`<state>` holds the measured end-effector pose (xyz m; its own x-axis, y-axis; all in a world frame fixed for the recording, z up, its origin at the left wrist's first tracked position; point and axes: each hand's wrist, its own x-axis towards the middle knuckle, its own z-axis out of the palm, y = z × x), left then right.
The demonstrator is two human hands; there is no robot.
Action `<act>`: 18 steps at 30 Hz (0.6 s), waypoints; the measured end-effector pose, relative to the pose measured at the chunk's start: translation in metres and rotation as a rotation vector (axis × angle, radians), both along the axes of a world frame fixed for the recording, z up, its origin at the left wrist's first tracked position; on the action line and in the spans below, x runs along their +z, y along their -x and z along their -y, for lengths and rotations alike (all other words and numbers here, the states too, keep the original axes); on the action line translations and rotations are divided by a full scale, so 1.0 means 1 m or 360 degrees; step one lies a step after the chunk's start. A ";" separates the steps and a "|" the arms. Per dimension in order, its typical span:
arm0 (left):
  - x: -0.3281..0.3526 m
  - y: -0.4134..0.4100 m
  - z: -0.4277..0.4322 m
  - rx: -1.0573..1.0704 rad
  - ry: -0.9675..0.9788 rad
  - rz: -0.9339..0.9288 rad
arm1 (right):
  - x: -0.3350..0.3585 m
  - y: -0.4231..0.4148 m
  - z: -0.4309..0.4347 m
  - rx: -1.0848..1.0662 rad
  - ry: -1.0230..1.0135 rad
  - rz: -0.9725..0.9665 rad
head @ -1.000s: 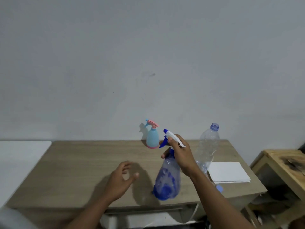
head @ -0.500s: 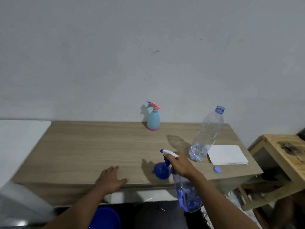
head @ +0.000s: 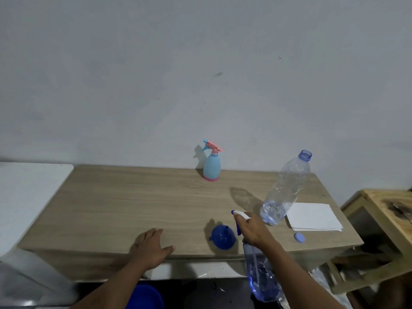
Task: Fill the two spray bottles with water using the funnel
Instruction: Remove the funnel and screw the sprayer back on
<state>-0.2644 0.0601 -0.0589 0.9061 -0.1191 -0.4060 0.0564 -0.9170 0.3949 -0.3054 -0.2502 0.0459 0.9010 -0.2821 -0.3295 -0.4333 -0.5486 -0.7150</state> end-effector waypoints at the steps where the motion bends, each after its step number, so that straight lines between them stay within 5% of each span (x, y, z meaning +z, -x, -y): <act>1: 0.000 -0.001 0.001 0.0005 -0.0012 0.0011 | 0.003 0.000 0.001 -0.0051 -0.0013 0.0034; 12: -0.011 -0.042 -0.002 -0.0072 -0.0089 -0.0083 | 0.063 -0.058 -0.009 -0.0139 -0.0120 0.0877; 18: -0.023 -0.052 -0.005 -0.0169 -0.0176 -0.0160 | 0.059 -0.123 -0.032 -0.0028 -0.0057 0.0914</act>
